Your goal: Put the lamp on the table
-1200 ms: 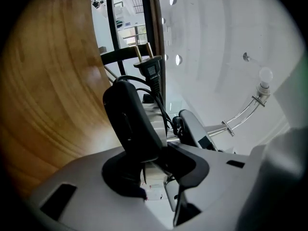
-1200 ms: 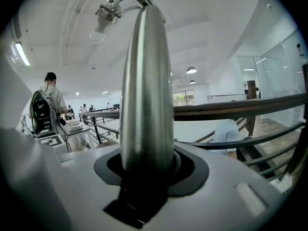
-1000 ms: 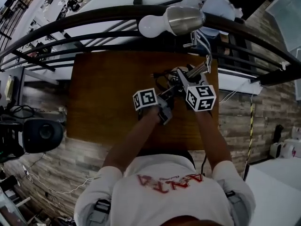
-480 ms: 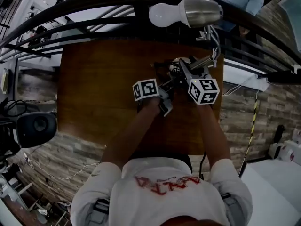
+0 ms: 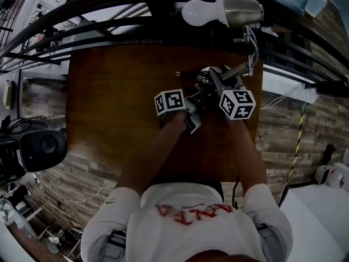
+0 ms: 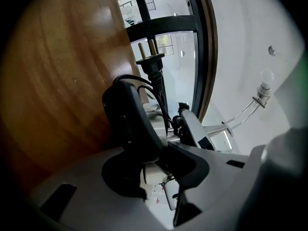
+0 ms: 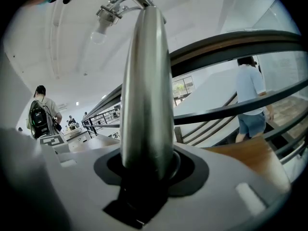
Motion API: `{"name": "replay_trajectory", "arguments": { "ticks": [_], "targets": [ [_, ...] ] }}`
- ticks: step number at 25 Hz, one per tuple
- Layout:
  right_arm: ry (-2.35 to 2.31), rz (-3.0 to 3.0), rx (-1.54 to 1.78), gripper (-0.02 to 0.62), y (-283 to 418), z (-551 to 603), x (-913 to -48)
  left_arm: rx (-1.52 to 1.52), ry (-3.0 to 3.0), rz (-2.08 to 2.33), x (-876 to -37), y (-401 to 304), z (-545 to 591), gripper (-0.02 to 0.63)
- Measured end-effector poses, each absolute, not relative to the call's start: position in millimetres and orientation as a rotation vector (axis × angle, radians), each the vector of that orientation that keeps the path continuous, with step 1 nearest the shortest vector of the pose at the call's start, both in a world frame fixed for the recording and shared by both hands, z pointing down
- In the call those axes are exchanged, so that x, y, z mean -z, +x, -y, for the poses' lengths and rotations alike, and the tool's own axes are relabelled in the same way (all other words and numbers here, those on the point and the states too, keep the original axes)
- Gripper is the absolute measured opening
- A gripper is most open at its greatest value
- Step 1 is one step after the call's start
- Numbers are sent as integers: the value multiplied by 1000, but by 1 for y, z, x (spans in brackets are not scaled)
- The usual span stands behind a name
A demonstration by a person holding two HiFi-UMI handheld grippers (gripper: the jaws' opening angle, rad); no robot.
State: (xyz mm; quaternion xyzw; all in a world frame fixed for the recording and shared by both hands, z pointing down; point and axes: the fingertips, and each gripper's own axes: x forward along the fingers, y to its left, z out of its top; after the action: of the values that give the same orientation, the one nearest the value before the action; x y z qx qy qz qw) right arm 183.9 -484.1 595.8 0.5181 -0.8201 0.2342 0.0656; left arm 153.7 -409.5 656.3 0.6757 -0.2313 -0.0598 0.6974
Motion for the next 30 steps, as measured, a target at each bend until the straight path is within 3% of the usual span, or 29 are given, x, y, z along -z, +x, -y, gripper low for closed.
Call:
{"name": "replay_trajectory", "arguments": {
  "ticks": [21, 30],
  "targets": [
    [1533, 2480, -761, 189, 185, 488, -598, 132, 1537, 501, -648, 152, 401, 153],
    [1528, 2474, -752, 189, 184, 488, -597, 30, 1688, 605, -624, 104, 360, 168]
  ]
}}
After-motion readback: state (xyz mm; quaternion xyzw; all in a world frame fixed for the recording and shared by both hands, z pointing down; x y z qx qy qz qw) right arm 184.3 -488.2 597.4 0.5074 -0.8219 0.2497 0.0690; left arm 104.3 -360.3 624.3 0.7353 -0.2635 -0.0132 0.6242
